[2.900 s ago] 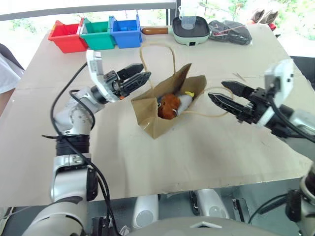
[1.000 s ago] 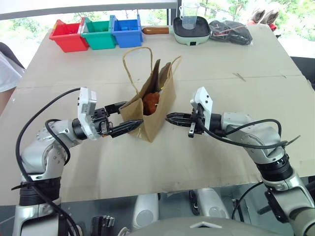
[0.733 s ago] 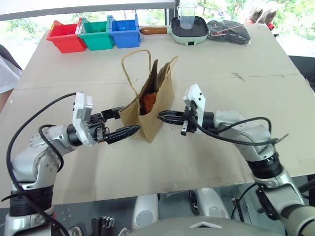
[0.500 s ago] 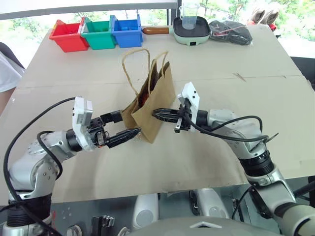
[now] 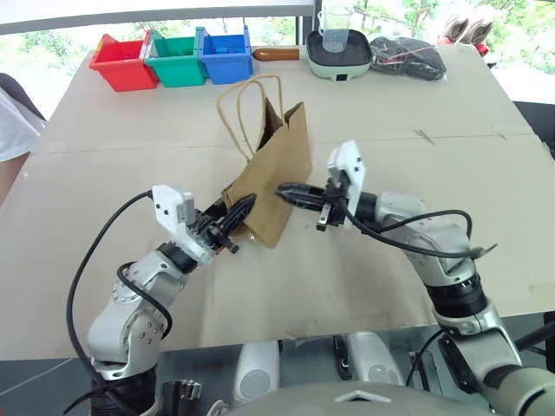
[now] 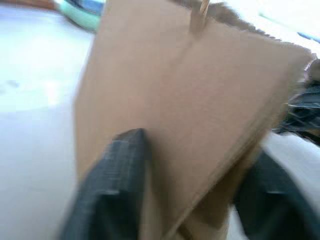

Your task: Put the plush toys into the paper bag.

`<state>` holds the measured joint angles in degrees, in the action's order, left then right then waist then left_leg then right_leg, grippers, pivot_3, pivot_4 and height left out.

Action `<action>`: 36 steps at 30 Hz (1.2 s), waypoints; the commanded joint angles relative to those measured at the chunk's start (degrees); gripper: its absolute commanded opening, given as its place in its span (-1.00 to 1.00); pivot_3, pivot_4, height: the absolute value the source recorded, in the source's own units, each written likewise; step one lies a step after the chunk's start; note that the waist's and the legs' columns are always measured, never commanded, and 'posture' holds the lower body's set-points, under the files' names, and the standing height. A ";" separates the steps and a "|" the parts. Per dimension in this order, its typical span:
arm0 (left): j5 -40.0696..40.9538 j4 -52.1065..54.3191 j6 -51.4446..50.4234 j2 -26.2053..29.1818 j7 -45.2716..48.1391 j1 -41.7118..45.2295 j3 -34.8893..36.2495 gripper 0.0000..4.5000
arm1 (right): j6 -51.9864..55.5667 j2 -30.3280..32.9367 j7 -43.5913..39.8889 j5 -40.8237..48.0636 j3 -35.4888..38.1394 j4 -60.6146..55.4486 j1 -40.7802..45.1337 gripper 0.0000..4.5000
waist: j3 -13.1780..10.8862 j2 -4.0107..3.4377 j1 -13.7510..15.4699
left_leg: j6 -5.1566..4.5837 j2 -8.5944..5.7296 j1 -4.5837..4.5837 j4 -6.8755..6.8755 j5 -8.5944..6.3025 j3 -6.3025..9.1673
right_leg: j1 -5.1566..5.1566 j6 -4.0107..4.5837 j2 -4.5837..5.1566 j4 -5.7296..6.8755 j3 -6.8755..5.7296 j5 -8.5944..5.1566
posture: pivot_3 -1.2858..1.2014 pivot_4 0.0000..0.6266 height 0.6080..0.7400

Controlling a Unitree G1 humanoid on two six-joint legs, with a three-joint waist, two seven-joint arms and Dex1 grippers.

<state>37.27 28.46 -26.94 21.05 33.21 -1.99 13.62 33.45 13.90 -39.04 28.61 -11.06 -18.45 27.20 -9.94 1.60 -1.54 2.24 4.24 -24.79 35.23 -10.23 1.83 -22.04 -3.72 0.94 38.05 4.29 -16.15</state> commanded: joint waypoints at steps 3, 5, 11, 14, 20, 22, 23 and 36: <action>2.36 -4.22 5.59 5.60 13.91 5.49 -0.42 -1.00 | -1.14 9.97 -1.11 1.48 9.29 -11.02 -7.87 -0.66 | 0.02 0.03 0.78 | 0.00 -0.01 0.03 0.04 0.00 -0.01 | 0.02 0.00 0.00 -0.04 0.00 0.00 | 0.03 -0.52 1.00; 1.97 -10.09 8.14 9.07 22.47 9.36 -1.70 -1.00 | -0.52 14.07 -2.58 3.95 13.19 -14.99 -12.44 -0.24 | 0.00 -0.02 0.77 | 0.00 -0.01 0.05 0.02 0.00 -0.01 | 0.06 0.03 -0.01 -0.06 -0.01 -0.02 | 0.03 -0.52 1.00; -7.21 -40.89 29.11 13.43 51.10 30.18 -9.76 -1.00 | -2.05 26.24 -9.21 8.21 29.93 -23.49 -30.68 0.98 | -0.01 -0.13 1.13 | -0.01 -0.04 0.04 0.06 0.00 -0.04 | 0.11 0.22 0.00 -0.11 0.00 -0.14 | 0.03 -0.52 1.00; -10.57 -56.28 37.91 11.61 58.69 39.89 -13.47 -1.00 | -2.53 28.18 -9.42 8.86 34.50 -25.71 -35.70 0.98 | 0.02 -0.08 0.76 | -0.02 -0.06 0.04 0.16 0.00 -0.01 | 0.23 0.20 0.00 -0.13 -0.02 -0.14 | 0.03 -0.52 1.00; -11.63 -72.31 45.62 9.41 59.29 49.79 -22.05 -0.85 | -3.35 27.74 -6.78 8.04 35.35 -28.17 -39.63 0.99 | 0.03 -0.04 0.38 | -0.03 -0.05 0.04 0.20 -0.01 0.04 | 0.24 -0.03 -0.04 -0.09 0.00 -0.02 | 0.03 -0.52 1.00; -11.31 -73.83 44.57 9.55 59.29 50.79 -21.36 -0.58 | -3.66 27.60 -6.22 8.20 35.44 -28.55 -40.31 1.00 | 0.03 -0.04 0.36 | -0.04 -0.05 0.03 0.19 -0.01 0.08 | 0.23 -0.04 -0.05 -0.07 -0.03 -0.02 | 0.03 -0.52 1.00; -11.10 -74.01 43.60 9.64 59.29 50.98 -20.56 -0.38 | -3.92 27.54 -6.08 8.25 35.63 -28.53 -40.67 1.00 | 0.03 -0.04 0.39 | -0.04 -0.05 0.03 0.19 -0.01 0.08 | 0.23 -0.04 -0.05 -0.07 -0.03 -0.02 | 0.03 -0.52 1.00; -0.17 -24.87 3.42 23.15 35.12 14.32 -3.26 0.60 | -11.29 25.31 -10.14 7.69 44.61 -23.44 -51.11 1.00 | 0.04 -0.14 -0.15 | -0.01 0.04 0.17 0.04 -0.01 0.14 | 0.39 -0.02 0.03 -0.06 -0.15 -0.04 | 0.03 -0.52 1.00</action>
<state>35.30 -1.89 -21.61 43.36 70.32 13.30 7.92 24.35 39.69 -48.34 36.05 31.00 -41.60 -23.37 -9.89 1.46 -1.69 2.24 4.28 -24.61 35.31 -10.24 1.95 -21.65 -3.73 0.97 38.00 4.13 -16.20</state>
